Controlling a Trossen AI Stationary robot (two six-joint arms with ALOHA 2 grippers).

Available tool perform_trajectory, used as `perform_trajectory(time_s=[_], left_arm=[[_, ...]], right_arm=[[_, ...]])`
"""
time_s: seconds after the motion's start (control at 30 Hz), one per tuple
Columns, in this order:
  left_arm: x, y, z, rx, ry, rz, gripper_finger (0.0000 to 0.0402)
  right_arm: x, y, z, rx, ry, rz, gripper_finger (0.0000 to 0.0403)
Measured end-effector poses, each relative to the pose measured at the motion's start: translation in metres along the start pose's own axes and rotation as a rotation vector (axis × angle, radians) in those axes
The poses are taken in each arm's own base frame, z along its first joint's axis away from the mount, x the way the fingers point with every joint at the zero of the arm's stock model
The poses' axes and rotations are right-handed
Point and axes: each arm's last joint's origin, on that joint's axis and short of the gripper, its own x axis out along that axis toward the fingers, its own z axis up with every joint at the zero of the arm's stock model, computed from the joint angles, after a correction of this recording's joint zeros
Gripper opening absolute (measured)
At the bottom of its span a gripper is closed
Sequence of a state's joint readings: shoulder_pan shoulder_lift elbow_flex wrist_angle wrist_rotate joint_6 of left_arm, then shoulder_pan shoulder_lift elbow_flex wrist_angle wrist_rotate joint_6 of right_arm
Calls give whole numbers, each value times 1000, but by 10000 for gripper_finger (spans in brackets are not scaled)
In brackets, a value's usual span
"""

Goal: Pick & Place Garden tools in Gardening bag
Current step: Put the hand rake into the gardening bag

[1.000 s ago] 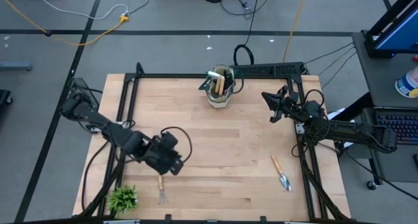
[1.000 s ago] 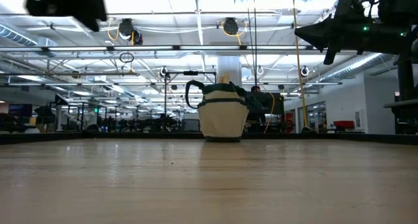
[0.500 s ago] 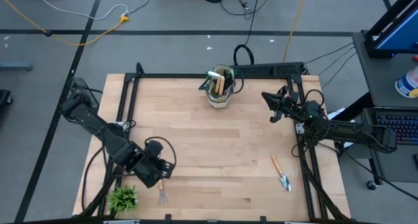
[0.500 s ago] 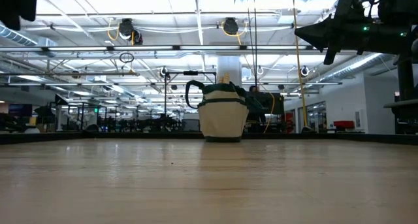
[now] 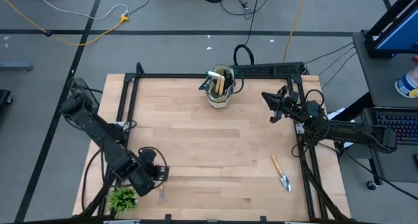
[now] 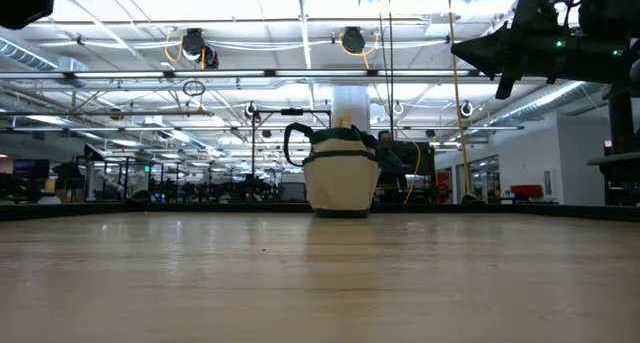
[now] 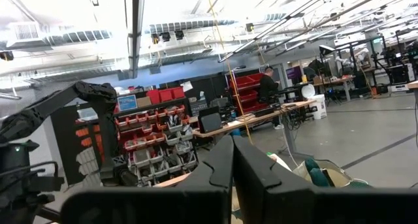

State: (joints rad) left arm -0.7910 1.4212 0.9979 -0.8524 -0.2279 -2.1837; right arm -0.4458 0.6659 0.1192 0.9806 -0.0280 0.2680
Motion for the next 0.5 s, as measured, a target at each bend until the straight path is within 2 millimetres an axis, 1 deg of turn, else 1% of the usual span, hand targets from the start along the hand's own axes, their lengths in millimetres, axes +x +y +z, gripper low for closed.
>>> perform_trajectory(time_s=[0.23, 0.5], left_arm=[[16, 15, -3, -54, 9, 3, 104], [21, 19, -2, -77, 10, 4, 104]], right_arm=[[0, 0, 0, 0, 0, 0, 0], [0, 0, 0, 0, 0, 0, 0]])
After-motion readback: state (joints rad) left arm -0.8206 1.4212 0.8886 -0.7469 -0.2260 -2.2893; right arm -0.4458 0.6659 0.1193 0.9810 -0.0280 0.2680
